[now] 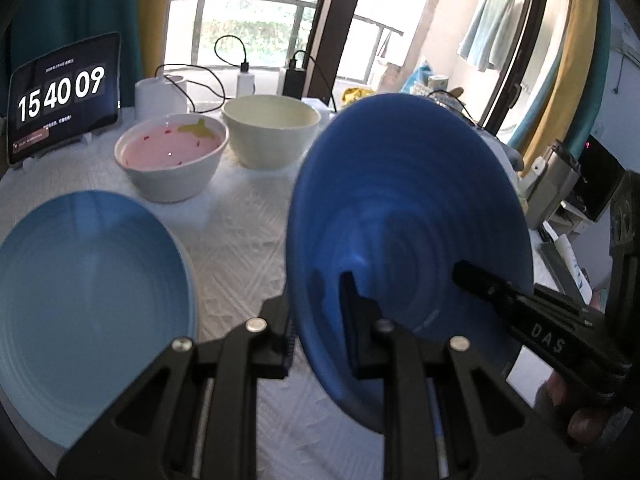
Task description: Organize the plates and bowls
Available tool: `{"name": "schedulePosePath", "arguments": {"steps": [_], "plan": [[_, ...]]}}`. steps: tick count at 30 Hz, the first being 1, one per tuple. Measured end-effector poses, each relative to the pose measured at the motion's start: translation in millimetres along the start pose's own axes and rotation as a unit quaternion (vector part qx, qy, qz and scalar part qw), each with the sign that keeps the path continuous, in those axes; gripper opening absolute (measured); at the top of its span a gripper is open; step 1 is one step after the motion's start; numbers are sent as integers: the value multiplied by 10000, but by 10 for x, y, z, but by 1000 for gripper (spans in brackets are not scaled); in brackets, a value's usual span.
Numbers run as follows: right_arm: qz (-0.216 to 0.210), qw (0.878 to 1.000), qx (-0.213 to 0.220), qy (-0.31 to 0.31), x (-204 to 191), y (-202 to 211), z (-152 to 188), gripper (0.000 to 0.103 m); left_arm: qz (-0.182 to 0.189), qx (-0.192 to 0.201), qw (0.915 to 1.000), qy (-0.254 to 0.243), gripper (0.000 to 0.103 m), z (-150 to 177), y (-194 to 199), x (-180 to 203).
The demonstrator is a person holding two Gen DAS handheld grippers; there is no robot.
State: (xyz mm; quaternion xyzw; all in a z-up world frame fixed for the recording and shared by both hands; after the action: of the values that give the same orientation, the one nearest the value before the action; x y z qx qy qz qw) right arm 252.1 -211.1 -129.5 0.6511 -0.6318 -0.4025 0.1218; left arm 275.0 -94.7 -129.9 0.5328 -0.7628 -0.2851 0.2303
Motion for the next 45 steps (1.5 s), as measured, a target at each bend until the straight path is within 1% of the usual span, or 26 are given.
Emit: {"name": "schedulePosePath", "arguments": {"steps": [8,20,23,24,26,28,29,30,34,35,36,39,45], "plan": [[7,9999,-122,7,-34,-12,25,11,35,-273,9996,55,21,106,-71,-41],[83,9999,-99,2,-31,-47,-100,12,35,-72,9999,70,22,21,40,-90],[66,9997,-211,-79,-34,-62,-122,14,37,-27,10000,58,22,-13,91,-98],[68,9995,-276,-101,-37,-66,-123,17,32,-8,10000,31,22,-20,107,-90],[78,9991,-381,-144,-50,-64,-112,23,21,8,10000,-6,22,-36,140,-74],[74,9990,-430,-119,-92,-47,-96,34,34,46,10000,-37,22,-56,179,-67],[81,9990,-447,-49,-119,-42,-79,36,41,41,10000,-40,22,-58,182,-71],[80,9990,-446,-27,-130,-42,-71,37,57,16,10000,-29,22,-58,179,-72],[152,9983,-551,-52,-116,-76,-32,38,56,-54,10000,-23,22,-47,186,-89],[166,9983,-552,-56,-114,-81,-33,38,32,-97,9999,-22,25,-44,185,-105],[194,9983,-551,-58,-110,-76,-38,40,44,-122,9999,27,25,-44,187,-123],[268,9987,-439,-66,-91,-21,-91,50,-74,-56,9999,55,25,-65,261,-189],[425,9989,-211,-25,-100,127,-205,52,-149,35,9998,89,26,-150,398,-287]]}}
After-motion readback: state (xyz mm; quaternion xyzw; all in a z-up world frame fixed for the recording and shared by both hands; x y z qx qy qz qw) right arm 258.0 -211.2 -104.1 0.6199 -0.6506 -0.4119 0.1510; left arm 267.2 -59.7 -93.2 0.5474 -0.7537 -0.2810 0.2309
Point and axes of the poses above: each gripper's, at about its wrist camera, not at the fingertips, and y roughly against the way its jaws point, x to its right, z to its underside, the point moved 6 cm from there along -y, roughly the way its jaws point, and after that the axes turned 15 degrees about -y, right-handed, at the moved point
